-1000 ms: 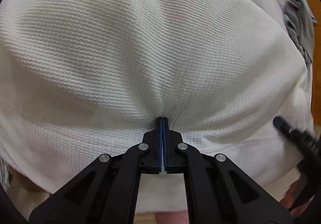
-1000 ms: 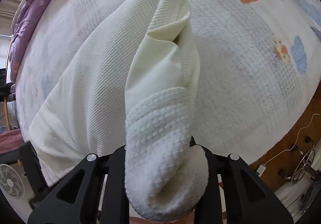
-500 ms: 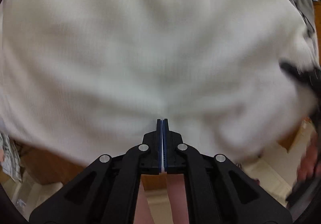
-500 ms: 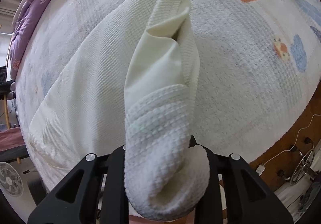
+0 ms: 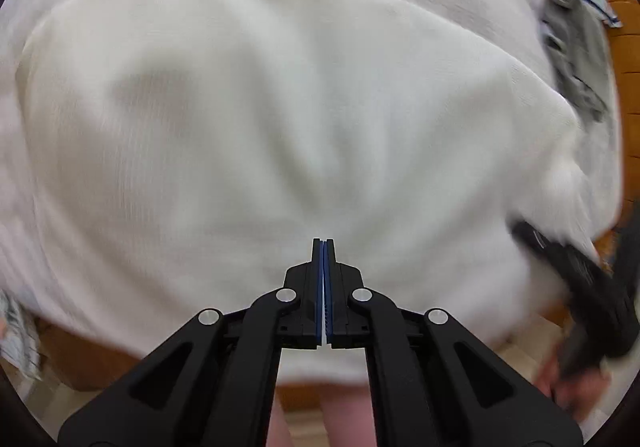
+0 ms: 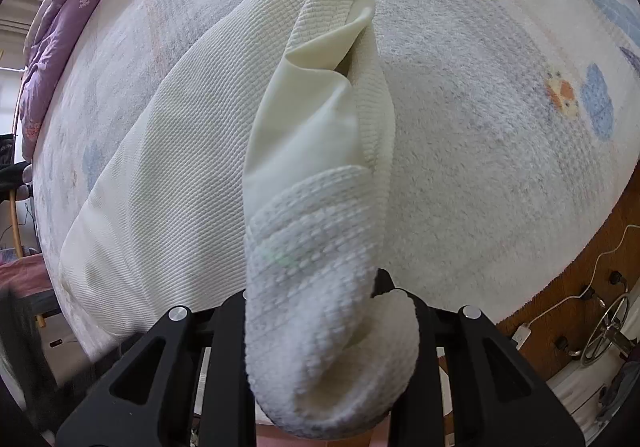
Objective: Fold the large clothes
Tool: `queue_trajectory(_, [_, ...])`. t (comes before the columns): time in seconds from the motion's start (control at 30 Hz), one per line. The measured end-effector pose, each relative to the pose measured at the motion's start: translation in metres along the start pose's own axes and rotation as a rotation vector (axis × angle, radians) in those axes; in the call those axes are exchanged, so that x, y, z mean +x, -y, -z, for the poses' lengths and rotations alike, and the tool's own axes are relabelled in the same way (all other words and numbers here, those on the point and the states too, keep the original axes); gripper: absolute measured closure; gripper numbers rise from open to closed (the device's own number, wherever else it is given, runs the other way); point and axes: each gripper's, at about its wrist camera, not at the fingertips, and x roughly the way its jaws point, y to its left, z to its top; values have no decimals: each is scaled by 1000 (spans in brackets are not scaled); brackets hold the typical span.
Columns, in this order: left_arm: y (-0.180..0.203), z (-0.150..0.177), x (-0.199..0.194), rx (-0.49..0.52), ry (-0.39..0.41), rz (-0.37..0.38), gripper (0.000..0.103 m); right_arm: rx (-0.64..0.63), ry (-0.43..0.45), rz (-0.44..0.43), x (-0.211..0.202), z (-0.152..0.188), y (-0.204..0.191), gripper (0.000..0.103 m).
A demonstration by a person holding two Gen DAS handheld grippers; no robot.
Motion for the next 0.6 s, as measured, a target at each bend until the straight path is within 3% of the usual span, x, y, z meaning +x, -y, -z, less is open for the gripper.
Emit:
queue_trajectory(0.07, [-2, -6, 49, -14, -41, -42, 101, -10, 0, 8, 1, -1, -1, 78])
queue_trajectory(0.1, [-2, -8, 51, -23, -16, -32, 101, -7, -7, 7, 2, 0, -1, 78])
queue_trajectory(0.17, [-2, -11, 42, -5, -67, -21, 102, 4, -11, 7, 1, -1, 0, 78])
queue_trajectory(0.23, [0, -30, 24, -66, -92, 65, 102, 0, -17, 2, 0, -3, 1, 78])
queue_trajectory(0.27, [2, -36, 8, -69, -60, 116, 102, 1, -19, -3, 0, -4, 3, 78])
queue_trajectory(0.33, [8, -54, -11, -56, 9, 108, 102, -2, -22, -10, 2, -5, 6, 78])
queue_trajectory(0.37, [13, -58, -9, -42, 28, 106, 102, -1, -24, -12, 3, -5, 8, 77])
queue_trajectory(0.47, [21, -89, 51, 16, -26, 72, 99, 17, -36, -22, 5, -6, 12, 76])
queue_trajectory(0.53, [21, -92, 51, 13, -37, 104, 100, 38, -24, -45, 3, -8, 13, 76])
queue_trajectory(0.6, [22, -89, 55, -4, -22, 117, 100, 47, 50, -96, -6, -5, 12, 77])
